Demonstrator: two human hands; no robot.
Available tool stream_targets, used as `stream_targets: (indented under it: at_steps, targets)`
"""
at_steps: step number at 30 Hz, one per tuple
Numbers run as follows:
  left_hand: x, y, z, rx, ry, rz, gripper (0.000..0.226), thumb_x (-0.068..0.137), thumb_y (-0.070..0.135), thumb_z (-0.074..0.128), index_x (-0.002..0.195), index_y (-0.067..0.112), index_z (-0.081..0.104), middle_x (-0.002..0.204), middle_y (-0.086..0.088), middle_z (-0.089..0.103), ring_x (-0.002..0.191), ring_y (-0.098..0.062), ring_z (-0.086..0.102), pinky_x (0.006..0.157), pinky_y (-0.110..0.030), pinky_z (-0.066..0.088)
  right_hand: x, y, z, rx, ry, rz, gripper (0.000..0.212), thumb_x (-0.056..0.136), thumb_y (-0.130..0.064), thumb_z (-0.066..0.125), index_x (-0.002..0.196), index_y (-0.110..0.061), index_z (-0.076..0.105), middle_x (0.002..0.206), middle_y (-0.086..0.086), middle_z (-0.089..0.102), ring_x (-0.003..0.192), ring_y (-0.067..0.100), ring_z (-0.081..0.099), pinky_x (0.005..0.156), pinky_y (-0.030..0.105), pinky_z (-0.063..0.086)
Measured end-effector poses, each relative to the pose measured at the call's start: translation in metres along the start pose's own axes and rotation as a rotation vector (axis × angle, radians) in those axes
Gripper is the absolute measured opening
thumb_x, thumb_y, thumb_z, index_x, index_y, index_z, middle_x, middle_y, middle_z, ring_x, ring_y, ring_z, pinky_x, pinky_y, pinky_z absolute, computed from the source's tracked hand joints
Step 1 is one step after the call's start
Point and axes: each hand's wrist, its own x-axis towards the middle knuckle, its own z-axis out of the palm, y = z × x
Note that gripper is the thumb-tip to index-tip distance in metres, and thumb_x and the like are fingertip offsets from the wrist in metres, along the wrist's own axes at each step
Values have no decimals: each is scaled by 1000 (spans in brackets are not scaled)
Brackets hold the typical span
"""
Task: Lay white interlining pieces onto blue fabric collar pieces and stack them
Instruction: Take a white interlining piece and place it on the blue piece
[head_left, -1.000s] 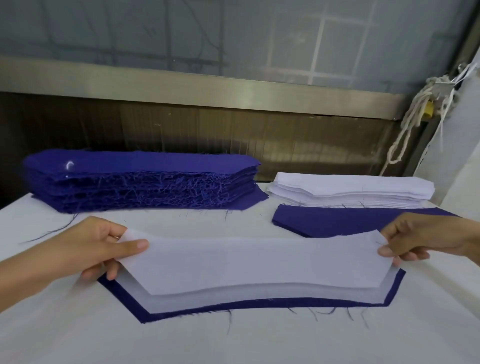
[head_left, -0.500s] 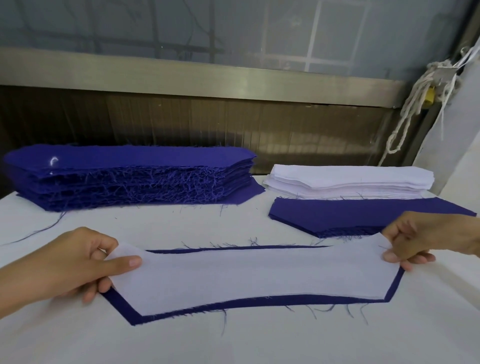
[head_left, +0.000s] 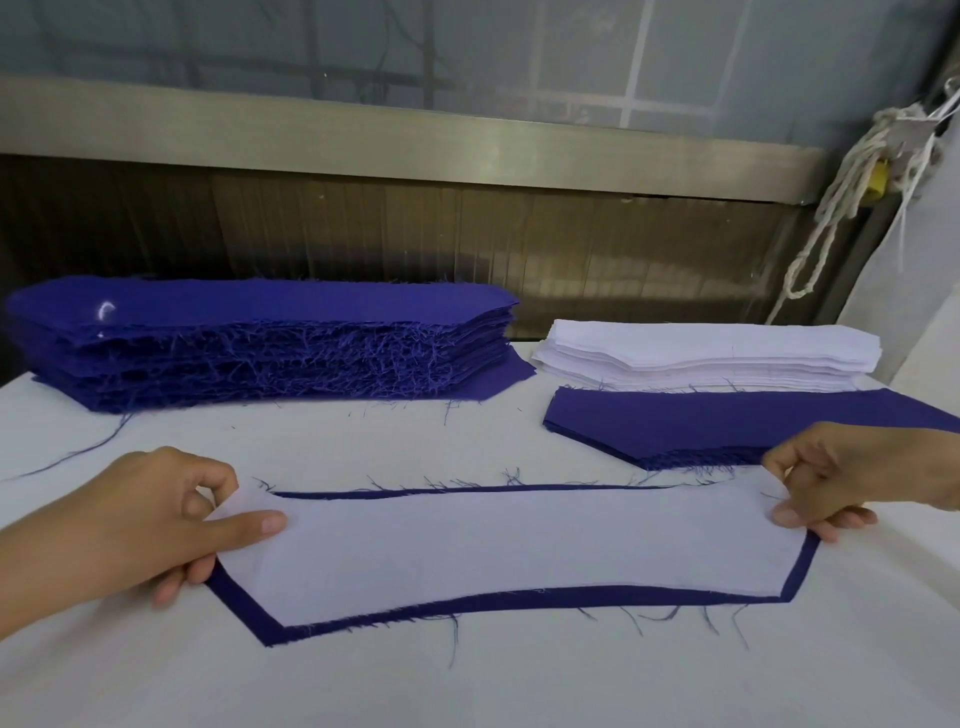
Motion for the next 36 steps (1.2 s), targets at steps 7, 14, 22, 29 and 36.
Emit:
stream_targets:
  at_steps: [7, 14, 22, 29, 36]
  targets:
    - [2, -1, -2, 12, 6, -32, 85, 48, 78, 67, 76, -2, 54, 51, -9, 67, 37, -18, 57, 43, -17, 44, 2, 7, 1, -28, 34, 18, 35, 77, -42, 88, 83, -14, 68, 73, 20, 71, 50, 13, 52, 49, 22, 43]
    - [1, 0, -5, -13, -19, -35, 87, 49, 72, 69, 76, -9, 51, 50, -11, 66, 36, -17, 55, 43, -17, 43, 0, 1, 2, -24, 21, 4, 40, 79, -45, 86, 85, -10, 69, 72, 17, 71, 53, 13, 54, 50, 21, 43]
    - [1, 0, -5, 6, -12, -33, 86, 47, 73, 68, 74, -7, 54, 50, -11, 66, 36, -17, 56, 42, -16, 42, -3, -5, 4, 4, 18, 11, 37, 81, -51, 82, 74, -18, 65, 72, 15, 71, 54, 14, 55, 50, 20, 44]
    - [-1, 0, -8, 40, -7, -44, 86, 47, 78, 68, 74, -4, 57, 52, -9, 68, 38, -19, 60, 48, -19, 48, -4, -9, 5, -9, 40, 39, 36, 72, -53, 87, 71, -23, 67, 70, 16, 71, 50, 13, 54, 49, 20, 43]
    - [-6, 1, -16, 77, 24, -61, 53, 43, 78, 68, 60, 28, 66, 50, -6, 68, 39, -19, 61, 55, -25, 53, -5, -8, 5, -22, 64, 23, 39, 71, -51, 89, 66, -26, 60, 68, 16, 70, 48, 13, 52, 48, 20, 42]
